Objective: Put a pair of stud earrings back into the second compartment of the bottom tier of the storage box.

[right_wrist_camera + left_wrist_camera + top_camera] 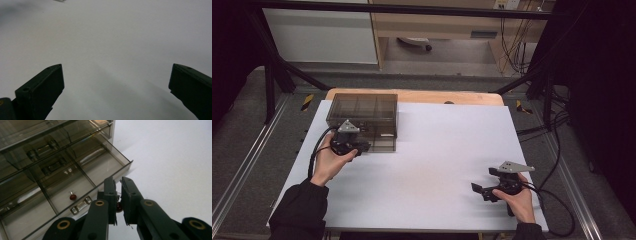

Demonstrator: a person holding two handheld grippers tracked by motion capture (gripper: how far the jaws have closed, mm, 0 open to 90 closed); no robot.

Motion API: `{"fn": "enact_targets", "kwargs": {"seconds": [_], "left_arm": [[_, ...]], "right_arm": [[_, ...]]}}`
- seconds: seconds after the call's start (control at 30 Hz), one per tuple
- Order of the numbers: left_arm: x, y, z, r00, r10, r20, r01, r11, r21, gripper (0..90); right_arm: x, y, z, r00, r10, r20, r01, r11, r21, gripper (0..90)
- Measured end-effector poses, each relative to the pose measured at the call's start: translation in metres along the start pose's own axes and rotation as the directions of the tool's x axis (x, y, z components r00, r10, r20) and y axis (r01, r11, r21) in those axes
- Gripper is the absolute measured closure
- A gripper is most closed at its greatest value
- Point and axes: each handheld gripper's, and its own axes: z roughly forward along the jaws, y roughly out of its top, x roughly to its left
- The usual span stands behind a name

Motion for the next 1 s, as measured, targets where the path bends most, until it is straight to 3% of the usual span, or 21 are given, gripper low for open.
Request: {"fn": "enact_targets", "kwargs": {"seconds": [1.0], "left_arm": [[0.04, 0.006, 0.039, 0.9947, -0.084, -0.06, 0.085, 0.9964, 0.01, 82.5]], "right_arm": [[0.0, 0.0, 0.001, 1.0, 0.003, -0.002, -0.003, 1.0, 0.003, 0.7]]}}
